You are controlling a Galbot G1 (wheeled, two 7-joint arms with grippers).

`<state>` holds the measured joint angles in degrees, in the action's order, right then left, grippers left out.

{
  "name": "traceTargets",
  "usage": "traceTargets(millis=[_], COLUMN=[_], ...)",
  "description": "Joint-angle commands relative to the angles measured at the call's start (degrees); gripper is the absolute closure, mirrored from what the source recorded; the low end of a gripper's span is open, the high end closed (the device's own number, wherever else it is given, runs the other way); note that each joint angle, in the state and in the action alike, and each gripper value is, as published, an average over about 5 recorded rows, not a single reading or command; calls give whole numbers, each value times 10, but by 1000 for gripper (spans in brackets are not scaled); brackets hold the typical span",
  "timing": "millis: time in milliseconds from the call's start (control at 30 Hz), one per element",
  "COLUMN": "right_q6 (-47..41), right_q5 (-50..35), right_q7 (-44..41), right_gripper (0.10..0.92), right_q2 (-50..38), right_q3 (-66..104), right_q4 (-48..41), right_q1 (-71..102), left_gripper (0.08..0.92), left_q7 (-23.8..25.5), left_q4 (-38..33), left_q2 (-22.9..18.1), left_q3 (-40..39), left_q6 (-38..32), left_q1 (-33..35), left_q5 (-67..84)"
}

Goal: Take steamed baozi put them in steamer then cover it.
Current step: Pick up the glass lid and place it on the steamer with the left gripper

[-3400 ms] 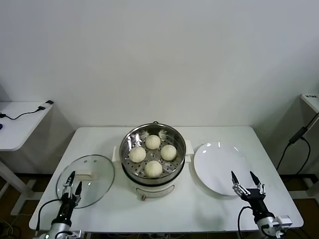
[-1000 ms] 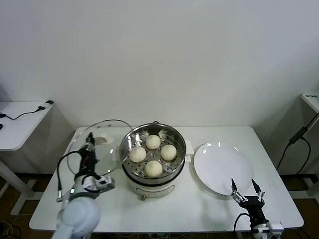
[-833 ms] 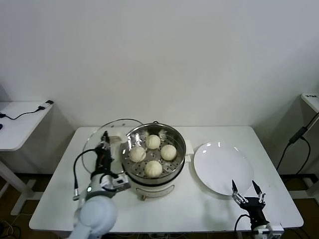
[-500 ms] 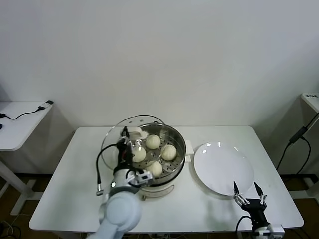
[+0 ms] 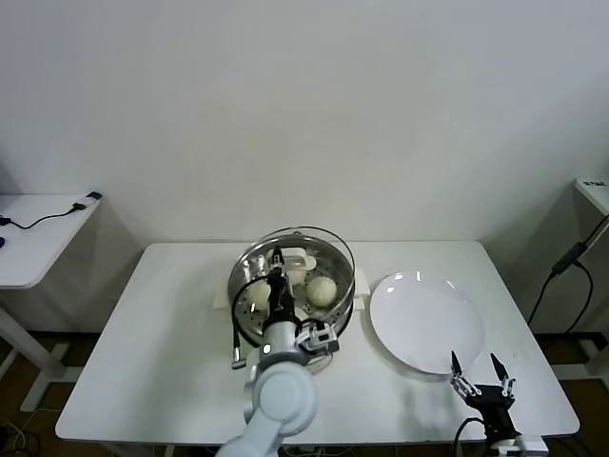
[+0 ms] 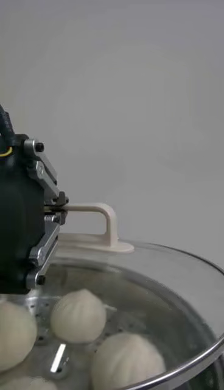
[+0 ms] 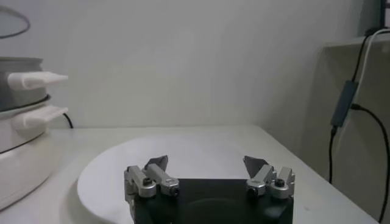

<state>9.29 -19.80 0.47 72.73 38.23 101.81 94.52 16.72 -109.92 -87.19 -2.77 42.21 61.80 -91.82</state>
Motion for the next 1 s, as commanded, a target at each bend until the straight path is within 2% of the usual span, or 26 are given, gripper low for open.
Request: traceTargets(millis=[33, 300, 600, 1000], right_q6=[9, 21, 29, 28], right_q5=[-3, -3, -4, -6], right_q7=[-2, -1, -2, -7], right_gripper=[203, 203, 203, 203], right_q2=[0, 2, 4, 5], right_q3=[2, 1, 0, -4], right_q4=[-7, -22, -27, -25], right_q1=[3, 3, 5, 6], left_gripper=[861, 861, 861, 861], left_q7=[15, 2, -1, -3], left_q4=[73, 79, 81, 70], left_q2=[-37, -41, -26, -25], left_q3=[3, 6, 19, 11], left_q6=[28, 21, -2, -7], left_q1=[-1, 1, 4, 12], left_q5=[-68, -81, -122, -94])
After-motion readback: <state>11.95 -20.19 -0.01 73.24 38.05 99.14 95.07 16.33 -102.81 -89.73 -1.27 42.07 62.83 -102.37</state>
